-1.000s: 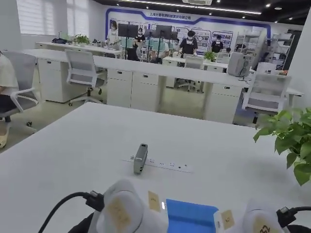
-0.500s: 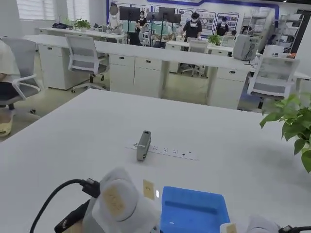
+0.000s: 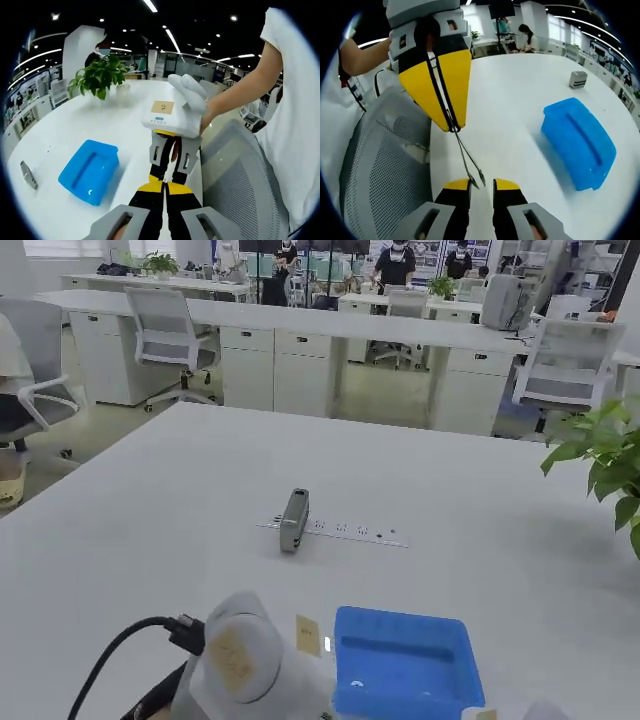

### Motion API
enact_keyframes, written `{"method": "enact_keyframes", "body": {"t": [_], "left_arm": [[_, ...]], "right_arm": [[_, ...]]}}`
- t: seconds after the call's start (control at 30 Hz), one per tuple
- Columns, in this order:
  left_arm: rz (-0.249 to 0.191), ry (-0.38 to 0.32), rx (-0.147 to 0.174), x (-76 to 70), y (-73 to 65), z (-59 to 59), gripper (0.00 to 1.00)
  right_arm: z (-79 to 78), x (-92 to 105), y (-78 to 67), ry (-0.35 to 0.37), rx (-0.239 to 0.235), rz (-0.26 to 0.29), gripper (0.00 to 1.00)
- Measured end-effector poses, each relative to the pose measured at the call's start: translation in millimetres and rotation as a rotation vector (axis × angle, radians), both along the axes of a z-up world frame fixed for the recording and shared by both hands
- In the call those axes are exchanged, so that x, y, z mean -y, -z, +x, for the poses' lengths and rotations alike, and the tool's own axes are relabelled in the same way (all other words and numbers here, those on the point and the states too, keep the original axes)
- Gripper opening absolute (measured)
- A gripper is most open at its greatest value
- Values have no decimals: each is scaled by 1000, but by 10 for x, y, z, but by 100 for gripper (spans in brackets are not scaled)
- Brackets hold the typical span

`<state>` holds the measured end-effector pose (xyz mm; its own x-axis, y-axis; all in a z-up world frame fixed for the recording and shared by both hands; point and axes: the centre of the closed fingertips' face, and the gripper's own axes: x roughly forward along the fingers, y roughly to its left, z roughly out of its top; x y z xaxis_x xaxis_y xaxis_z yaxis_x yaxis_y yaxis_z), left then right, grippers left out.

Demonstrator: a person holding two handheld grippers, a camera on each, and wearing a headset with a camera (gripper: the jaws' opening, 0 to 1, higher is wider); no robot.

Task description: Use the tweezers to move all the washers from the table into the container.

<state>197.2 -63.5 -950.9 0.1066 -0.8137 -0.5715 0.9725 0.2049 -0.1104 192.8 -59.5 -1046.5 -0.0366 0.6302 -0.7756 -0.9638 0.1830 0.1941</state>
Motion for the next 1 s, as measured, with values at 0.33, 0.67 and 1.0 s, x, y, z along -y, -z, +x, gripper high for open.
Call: {"method": "enact_keyframes", "body": {"t": [0.33,0.67,1.0], "left_arm": [[152,15,49,-201,352,72,0],[294,16,137,-149,860,207,0],[373,60,138,-187,1168,231,0]], "right_arm": [[158,274,41,-52,74,-99,4],[329,462,291,-55,193,-246,5],[355,500,323,43,206,-217,8]]}}
